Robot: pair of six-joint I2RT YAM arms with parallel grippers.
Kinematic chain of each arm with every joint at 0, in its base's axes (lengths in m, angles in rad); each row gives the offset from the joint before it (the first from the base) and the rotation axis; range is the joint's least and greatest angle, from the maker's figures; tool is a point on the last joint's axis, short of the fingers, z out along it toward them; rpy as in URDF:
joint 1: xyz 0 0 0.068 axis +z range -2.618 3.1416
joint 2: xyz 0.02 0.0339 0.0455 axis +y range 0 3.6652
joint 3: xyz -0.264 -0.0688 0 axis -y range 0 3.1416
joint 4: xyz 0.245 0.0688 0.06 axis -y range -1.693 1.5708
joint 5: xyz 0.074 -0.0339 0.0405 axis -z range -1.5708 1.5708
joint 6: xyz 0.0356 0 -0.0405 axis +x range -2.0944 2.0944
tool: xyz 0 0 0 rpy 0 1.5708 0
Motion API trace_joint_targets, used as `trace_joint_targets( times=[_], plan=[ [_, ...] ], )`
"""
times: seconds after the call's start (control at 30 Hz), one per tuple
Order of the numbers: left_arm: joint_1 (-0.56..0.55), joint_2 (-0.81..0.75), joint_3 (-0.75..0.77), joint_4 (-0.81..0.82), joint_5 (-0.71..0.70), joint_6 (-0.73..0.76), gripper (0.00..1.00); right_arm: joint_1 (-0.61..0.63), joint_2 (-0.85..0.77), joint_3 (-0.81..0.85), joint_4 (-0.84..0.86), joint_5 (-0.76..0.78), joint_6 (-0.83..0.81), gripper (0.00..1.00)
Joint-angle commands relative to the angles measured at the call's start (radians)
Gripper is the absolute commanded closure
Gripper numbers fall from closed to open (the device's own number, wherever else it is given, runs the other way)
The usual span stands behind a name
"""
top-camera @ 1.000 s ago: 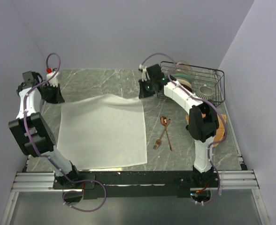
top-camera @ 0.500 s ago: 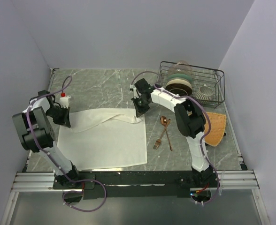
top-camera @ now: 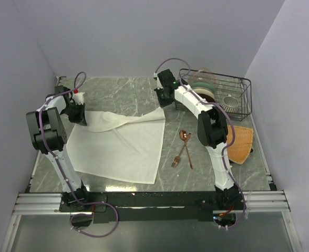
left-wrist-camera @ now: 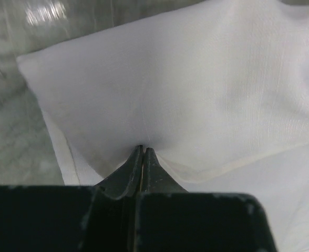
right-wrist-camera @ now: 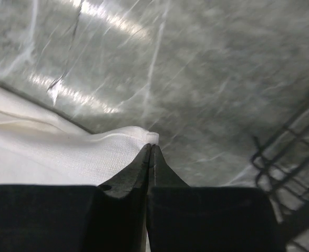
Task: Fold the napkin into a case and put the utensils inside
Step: Fold and flatten the napkin at the center of the board.
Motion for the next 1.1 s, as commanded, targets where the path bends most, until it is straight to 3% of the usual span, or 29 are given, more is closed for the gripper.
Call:
trace_joint_targets(
  times=[0.0,0.27,0.4,0.57,0.73,0.87,1.07],
  plan=[
    [-0.003,0.065,0.089,0.043,0.030,-0.133,0.99,-0.020,0.041,0.103,0.003,0.059,-0.038,1.00],
    [0.019,0.018,0.129,0.035,0.056,-0.170,0.99,-0.020,0.018,0.200,0.017,0.042,-0.044,1.00],
    [0.071,-0.022,0.247,-0.102,0.092,-0.060,0.99,-0.011,-0.193,0.001,0.061,-0.060,-0.032,1.00],
    [0.105,-0.082,0.276,-0.221,0.041,0.153,0.99,0.055,-0.371,-0.269,0.072,-0.231,-0.040,1.00],
    [0.161,-0.105,0.215,-0.284,-0.026,0.284,0.99,0.179,-0.454,-0.483,0.075,-0.280,-0.113,1.00],
    [0.175,-0.139,0.113,-0.270,-0.080,0.399,0.99,0.262,-0.392,-0.521,0.068,-0.272,-0.132,1.00],
    [0.181,-0.157,-0.036,-0.232,-0.135,0.456,0.99,0.333,-0.332,-0.560,0.051,-0.263,-0.138,1.00]
  ],
)
